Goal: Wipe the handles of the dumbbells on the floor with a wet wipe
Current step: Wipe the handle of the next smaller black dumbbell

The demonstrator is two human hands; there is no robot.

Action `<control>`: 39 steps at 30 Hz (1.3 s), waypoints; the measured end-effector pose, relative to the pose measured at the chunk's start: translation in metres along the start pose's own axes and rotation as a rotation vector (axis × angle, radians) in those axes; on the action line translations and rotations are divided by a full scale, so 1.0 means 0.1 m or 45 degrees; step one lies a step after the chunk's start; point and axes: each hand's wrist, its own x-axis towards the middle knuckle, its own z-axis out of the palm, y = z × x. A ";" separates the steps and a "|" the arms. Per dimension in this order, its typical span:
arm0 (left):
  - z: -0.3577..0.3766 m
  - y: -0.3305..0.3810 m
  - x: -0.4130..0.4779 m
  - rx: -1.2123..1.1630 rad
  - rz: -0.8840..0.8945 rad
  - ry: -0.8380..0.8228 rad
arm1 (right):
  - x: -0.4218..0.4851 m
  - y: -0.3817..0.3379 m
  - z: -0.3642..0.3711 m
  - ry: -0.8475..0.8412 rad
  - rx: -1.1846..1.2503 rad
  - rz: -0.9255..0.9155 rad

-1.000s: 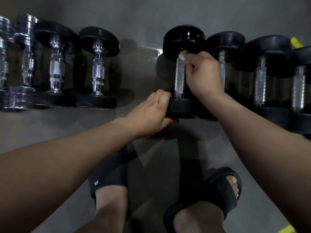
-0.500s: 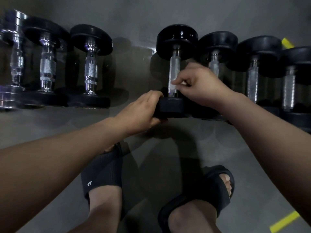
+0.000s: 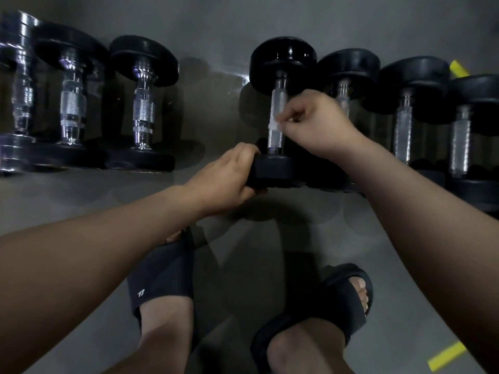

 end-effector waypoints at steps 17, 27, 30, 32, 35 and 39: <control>-0.01 0.02 0.00 0.007 0.000 0.006 | -0.10 0.03 0.01 0.218 0.236 0.161; -0.01 0.02 0.00 0.005 0.001 0.013 | -0.15 -0.06 0.09 0.217 -0.016 0.012; 0.00 0.02 0.00 0.017 0.003 0.026 | -0.12 -0.10 0.03 0.183 -0.033 0.003; 0.00 0.02 0.00 0.020 0.004 0.030 | -0.09 -0.10 0.03 0.167 -0.066 -0.017; 0.01 0.01 0.00 0.028 0.008 0.034 | -0.04 -0.10 0.10 0.172 -0.109 -0.078; 0.03 0.02 -0.03 -0.025 -0.008 0.049 | 0.14 -0.08 0.12 0.369 0.042 0.026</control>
